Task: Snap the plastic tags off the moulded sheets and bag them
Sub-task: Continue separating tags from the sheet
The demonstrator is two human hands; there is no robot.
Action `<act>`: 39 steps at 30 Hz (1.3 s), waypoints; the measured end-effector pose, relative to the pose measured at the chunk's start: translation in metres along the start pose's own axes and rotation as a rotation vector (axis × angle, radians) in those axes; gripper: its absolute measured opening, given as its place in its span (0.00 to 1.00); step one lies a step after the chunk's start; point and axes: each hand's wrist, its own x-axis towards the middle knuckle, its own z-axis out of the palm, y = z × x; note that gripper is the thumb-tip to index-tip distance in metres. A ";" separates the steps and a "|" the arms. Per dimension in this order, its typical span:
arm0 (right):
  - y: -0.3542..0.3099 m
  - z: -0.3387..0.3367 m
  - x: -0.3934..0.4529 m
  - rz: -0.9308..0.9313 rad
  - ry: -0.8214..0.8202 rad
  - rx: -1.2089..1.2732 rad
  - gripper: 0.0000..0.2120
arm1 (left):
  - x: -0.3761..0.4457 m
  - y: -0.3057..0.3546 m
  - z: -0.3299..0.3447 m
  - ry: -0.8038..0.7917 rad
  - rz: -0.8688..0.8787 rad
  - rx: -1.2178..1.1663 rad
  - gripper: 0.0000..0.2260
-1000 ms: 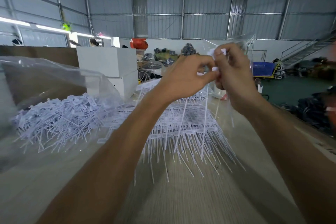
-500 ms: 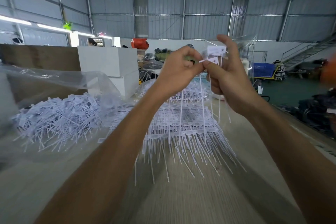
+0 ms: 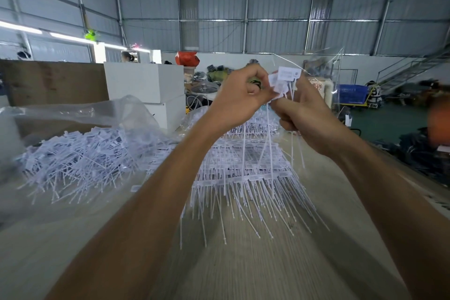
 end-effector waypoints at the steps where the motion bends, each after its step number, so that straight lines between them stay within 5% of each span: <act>1: 0.001 0.001 0.001 0.011 0.014 -0.025 0.20 | 0.000 0.000 0.001 0.004 0.007 0.030 0.10; 15: 0.012 -0.002 0.006 -0.057 0.244 -0.144 0.06 | 0.001 0.010 0.004 0.020 0.109 0.187 0.03; 25: 0.002 -0.002 0.003 0.012 0.201 -0.164 0.17 | -0.002 0.003 0.000 0.014 0.071 0.166 0.03; 39: -0.007 -0.003 -0.002 0.114 -0.041 0.012 0.05 | -0.004 0.006 0.000 0.003 0.108 0.100 0.05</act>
